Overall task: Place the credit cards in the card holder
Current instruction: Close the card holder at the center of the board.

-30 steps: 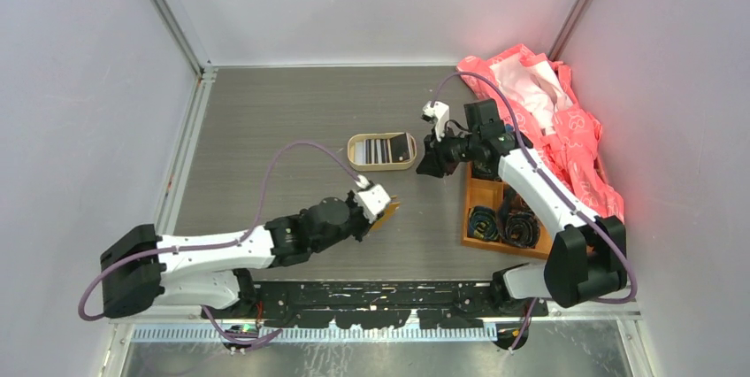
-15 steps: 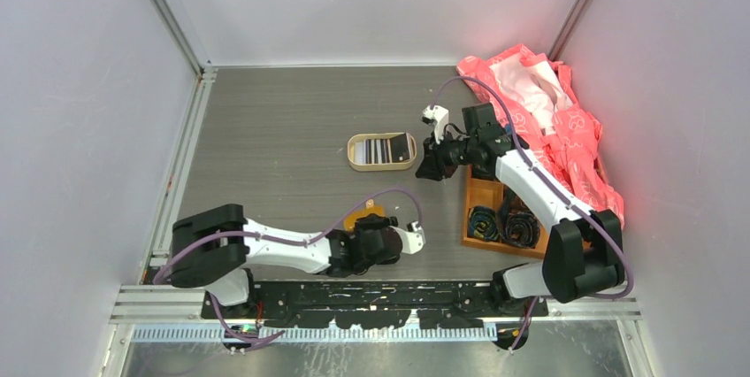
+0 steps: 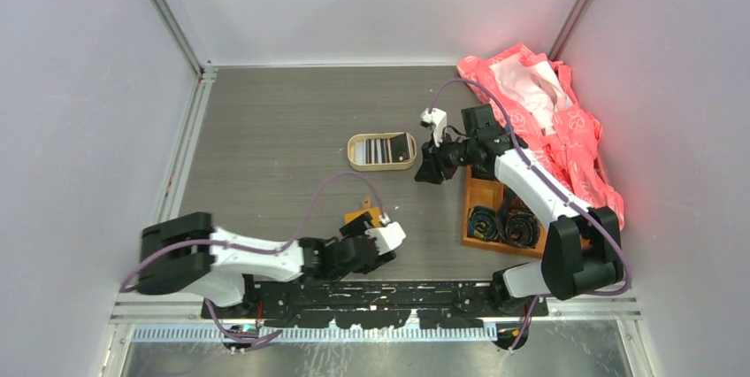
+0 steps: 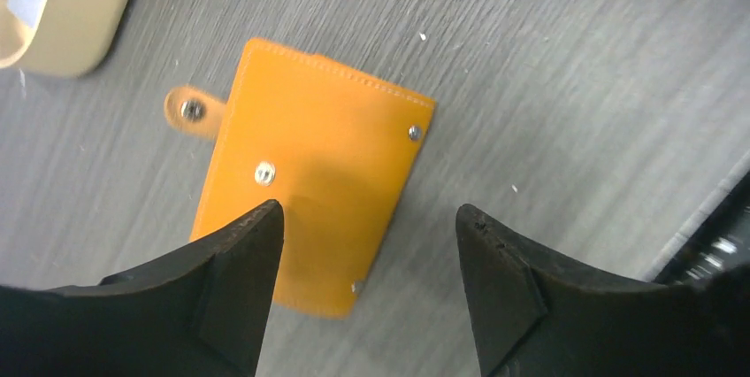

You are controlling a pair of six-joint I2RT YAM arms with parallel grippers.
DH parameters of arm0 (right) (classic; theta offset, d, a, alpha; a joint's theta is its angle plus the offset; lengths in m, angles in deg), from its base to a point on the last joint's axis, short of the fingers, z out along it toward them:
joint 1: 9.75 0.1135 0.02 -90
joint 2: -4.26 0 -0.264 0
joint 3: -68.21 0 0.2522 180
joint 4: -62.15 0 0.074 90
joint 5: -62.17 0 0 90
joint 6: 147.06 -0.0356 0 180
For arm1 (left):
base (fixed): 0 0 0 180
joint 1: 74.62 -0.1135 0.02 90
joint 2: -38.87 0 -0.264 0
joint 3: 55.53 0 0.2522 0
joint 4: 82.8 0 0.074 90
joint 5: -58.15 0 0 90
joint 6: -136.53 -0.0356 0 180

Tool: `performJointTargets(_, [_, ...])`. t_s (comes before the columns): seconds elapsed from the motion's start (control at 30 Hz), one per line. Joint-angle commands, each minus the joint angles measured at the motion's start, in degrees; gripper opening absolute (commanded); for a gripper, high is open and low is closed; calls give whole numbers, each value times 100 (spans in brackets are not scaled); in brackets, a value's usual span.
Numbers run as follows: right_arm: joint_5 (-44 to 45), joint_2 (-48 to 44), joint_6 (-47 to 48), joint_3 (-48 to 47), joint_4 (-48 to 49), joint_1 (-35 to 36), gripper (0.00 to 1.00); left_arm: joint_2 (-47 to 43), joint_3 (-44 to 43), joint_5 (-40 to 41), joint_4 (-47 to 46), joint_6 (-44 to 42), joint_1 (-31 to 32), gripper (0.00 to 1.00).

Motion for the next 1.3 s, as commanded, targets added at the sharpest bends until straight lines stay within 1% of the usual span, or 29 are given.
performJointTargets(0.0, [-371,-401,865,183,76,10,46,-1521,669,-558,-858,1044,-12,72])
performJointTargets(0.03, [-376,-528,1129,311,167,46,52,-1865,834,-655,-909,1204,-45,72])
performJointTargets(0.07, [-419,-711,1450,464,265,99,65,-2205,1000,-724,-917,1389,-97,73])
performJointTargets(0.13, [-676,-907,1992,702,468,212,97,-2847,1355,-897,-888,1848,-328,73])
performJointTargets(0.2, [-1084,-840,2109,748,544,325,99,-3394,1716,-1397,-888,2383,-794,70])
performJointTargets(0.23, [-1287,-677,2168,630,427,434,99,-3621,1893,-1771,-932,2687,-1187,68])
performJointTargets(0.27, [-1290,-473,2279,445,193,687,99,-3795,2039,-2050,-982,2995,-1465,65])
performJointTargets(0.3, [-1075,-253,2467,225,-97,959,99,-3908,2171,-2298,-1037,3299,-1761,62])
performJointTargets(0.33, [-686,-18,2516,23,-210,1271,100,-3986,2266,-2515,-1106,3553,-2020,57])
performJointTargets(0.4, [-3,427,2151,-264,-54,1647,97,-3964,2348,-2924,-1336,3886,-2395,48])
performJointTargets(0.5, [71,1225,1835,-951,-198,1711,83,-3593,2333,-3396,-1773,4088,-2629,35])
performJointTargets(0.57, [-52,1800,2000,-1339,-553,1715,72,-3204,2232,-3483,-1972,4122,-2692,30])
performJointTargets(0.63, [-233,2145,2169,-1533,-711,1727,66,-2767,2162,-3604,-2219,4193,-2774,22])
performJointTargets(0.73, [-156,2456,2523,-1677,-781,1836,65,-2188,2108,-3849,-2666,4352,-2951,19])
performJointTargets(0.8, [-18,2591,2750,-1756,-781,1879,64,-1877,2076,-3917,-2792,4402,-3072,17])
performJointTargets(0.93, [-75,2853,3380,-1925,-983,1913,61,-1460,2094,-4009,-2896,4509,-3288,13])
performJointTargets(1.1, [-132,3165,3999,-2181,-1235,2052,54,-1314,2212,-4071,-2986,4572,-3415,11])
performJointTargets(1.27, [-191,3306,3984,-2269,-1196,2076,49,-1223,2282,-4102,-3005,4580,-3461,8])
